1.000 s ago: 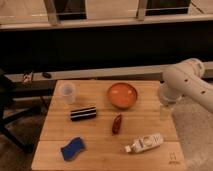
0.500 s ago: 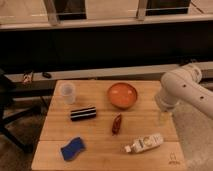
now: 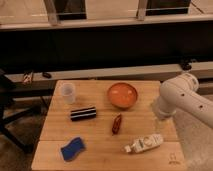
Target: Place the bottle in the ceramic bowl
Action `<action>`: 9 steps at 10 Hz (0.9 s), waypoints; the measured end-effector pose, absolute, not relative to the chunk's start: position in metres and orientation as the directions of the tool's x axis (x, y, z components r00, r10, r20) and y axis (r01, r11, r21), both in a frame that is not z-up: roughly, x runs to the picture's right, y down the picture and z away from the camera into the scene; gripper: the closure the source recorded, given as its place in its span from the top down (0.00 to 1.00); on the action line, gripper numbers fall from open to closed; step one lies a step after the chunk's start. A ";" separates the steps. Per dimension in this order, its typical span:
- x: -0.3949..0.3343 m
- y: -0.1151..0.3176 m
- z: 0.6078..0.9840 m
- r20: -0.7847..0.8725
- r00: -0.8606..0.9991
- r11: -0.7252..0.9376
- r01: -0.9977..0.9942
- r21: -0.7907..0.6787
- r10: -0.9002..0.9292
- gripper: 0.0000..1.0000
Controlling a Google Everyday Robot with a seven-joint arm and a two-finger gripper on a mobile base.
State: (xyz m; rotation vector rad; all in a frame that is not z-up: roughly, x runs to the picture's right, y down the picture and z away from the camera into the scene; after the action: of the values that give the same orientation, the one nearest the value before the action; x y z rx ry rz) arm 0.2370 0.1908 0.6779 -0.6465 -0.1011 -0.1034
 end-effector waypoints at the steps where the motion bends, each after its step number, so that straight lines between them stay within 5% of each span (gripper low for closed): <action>1: 0.235 0.200 0.677 0.133 0.989 0.789 0.133 -0.600 -0.066 0.80; 9: 0.218 0.271 0.700 0.201 0.975 0.755 0.202 -0.624 -0.094 0.80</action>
State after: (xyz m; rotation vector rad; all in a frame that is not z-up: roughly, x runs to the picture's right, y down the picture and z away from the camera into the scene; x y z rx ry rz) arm 0.2182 0.2707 0.6996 -0.6980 -0.1615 -0.1618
